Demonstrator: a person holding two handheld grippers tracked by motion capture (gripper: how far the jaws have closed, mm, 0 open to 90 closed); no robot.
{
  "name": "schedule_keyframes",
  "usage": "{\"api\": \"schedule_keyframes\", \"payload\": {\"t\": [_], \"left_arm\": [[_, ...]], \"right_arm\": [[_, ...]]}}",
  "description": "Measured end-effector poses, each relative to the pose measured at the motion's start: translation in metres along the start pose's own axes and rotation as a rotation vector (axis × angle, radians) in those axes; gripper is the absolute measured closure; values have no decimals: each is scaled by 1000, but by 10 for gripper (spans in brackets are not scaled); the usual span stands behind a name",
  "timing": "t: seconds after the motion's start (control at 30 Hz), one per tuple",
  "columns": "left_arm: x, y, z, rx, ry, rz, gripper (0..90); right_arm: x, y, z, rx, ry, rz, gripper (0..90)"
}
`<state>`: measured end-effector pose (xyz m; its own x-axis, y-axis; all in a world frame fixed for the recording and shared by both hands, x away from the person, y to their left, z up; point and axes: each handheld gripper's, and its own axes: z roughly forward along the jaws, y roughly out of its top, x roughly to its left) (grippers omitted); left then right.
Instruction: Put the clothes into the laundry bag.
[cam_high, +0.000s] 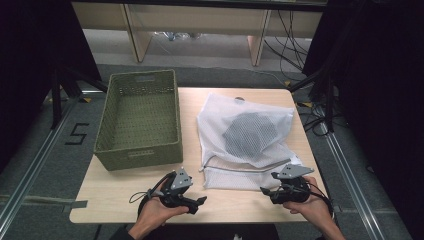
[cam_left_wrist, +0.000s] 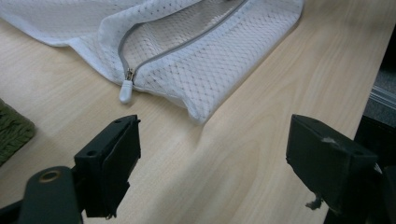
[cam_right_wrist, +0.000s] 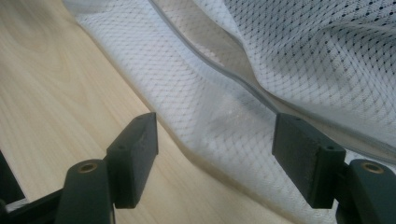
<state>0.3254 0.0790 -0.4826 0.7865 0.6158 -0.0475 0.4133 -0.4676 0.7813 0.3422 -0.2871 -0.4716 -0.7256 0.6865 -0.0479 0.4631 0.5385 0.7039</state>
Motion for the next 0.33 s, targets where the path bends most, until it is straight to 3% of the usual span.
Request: {"api": "schedule_keyframes", "payload": {"t": [0.27,0.33], "left_arm": [[0,0,2,-6,-10,-3,174],[3,1,2,10,5,14,174]], "right_arm": [[-2,0,1,-12,14,-15,325],[-1,0,0,1,-9,-13,325]]}}
